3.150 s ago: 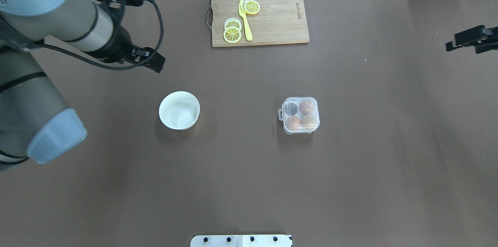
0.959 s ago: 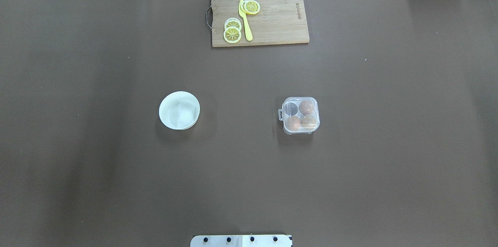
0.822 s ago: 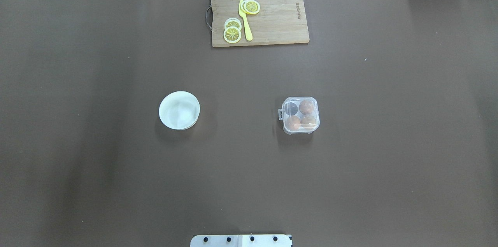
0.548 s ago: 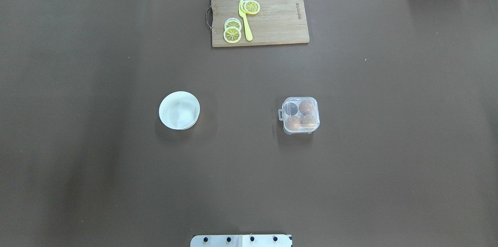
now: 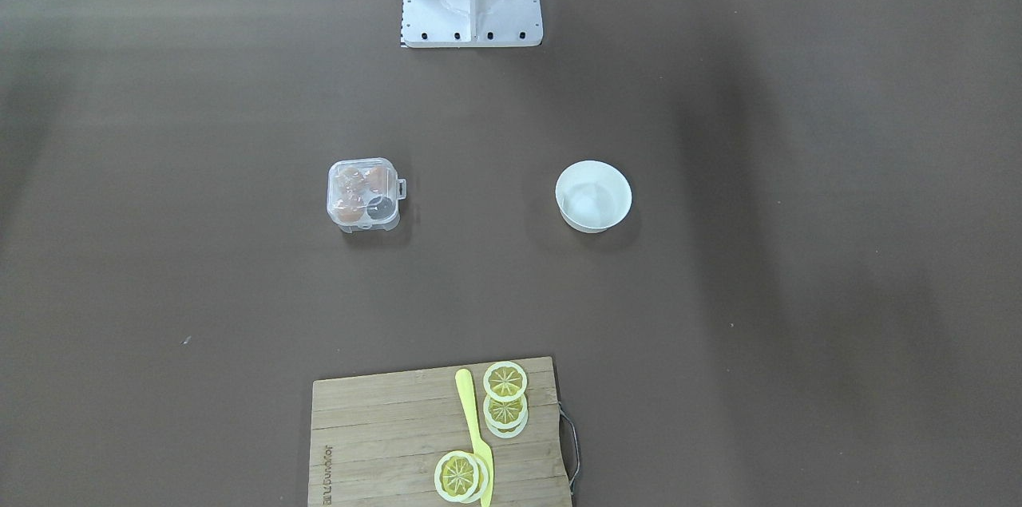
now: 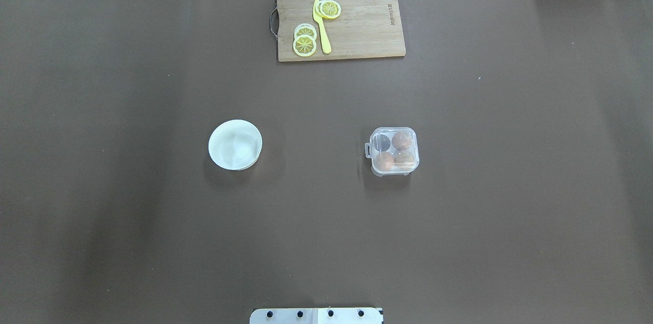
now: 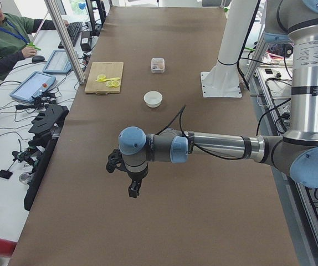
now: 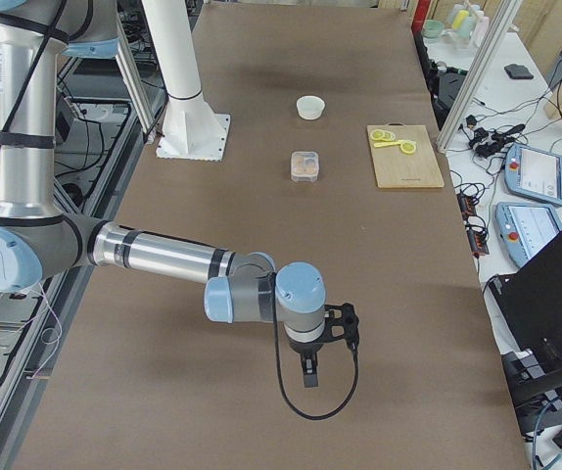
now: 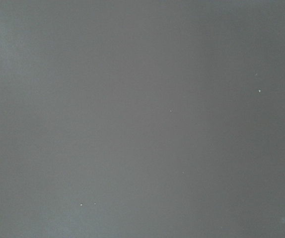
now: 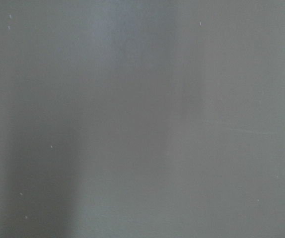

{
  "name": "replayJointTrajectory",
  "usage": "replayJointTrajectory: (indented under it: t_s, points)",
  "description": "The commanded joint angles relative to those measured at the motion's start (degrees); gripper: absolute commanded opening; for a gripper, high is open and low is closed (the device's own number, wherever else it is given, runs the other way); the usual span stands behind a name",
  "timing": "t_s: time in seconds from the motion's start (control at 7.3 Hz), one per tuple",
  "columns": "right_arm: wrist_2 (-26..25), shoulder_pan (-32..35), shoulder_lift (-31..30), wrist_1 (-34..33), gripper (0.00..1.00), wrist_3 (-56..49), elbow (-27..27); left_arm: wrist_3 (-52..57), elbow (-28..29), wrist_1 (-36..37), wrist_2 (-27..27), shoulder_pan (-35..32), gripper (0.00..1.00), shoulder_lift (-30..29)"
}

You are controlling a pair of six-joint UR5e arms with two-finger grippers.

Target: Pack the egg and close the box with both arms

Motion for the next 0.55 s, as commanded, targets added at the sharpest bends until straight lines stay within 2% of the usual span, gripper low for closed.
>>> replayJointTrajectory:
  t_s: [0.0, 0.41]
  points:
    - [-0.92, -4.69, 3.65, -3.59, 1.0, 10.79, 2.95, -0.17, -3.67, 0.0, 0.87, -0.02, 0.98, 2.89]
    - [1.28, -5.06, 1.3, -2.89, 1.0, 10.21, 3.49, -0.44, -4.83, 0.09, 2.19, -0.02, 0.98, 3.17]
